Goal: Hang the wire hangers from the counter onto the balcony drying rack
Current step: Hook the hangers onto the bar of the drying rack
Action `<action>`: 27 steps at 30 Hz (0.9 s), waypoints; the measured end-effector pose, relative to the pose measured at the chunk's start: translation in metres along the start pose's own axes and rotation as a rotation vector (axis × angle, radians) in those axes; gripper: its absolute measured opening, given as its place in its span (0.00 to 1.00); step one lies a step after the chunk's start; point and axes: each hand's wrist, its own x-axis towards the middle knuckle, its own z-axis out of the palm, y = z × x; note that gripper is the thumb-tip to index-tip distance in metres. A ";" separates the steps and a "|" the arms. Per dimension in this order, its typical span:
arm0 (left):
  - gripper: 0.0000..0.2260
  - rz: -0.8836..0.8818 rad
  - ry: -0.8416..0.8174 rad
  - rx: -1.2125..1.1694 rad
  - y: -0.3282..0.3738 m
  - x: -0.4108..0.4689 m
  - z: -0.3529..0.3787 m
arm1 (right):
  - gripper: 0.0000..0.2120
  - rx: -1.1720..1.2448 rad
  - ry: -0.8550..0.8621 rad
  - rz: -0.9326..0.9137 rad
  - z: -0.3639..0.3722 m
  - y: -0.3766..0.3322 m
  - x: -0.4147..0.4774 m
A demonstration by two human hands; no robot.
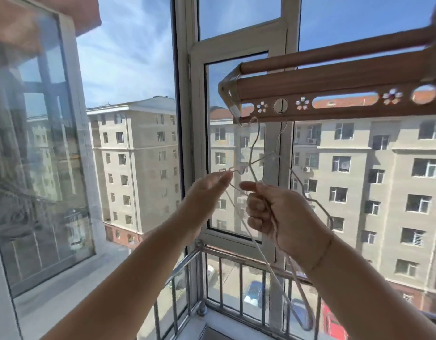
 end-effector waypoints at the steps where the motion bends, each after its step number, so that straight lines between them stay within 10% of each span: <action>1: 0.20 -0.021 -0.056 -0.073 0.005 0.002 0.007 | 0.15 0.001 0.008 -0.013 0.000 -0.002 0.005; 13: 0.06 -0.115 -0.037 -0.386 0.031 0.051 0.024 | 0.16 0.013 0.166 -0.065 0.013 -0.021 0.066; 27: 0.19 -0.245 -0.051 -0.472 -0.018 0.049 0.021 | 0.21 0.118 0.158 0.046 0.001 0.006 0.075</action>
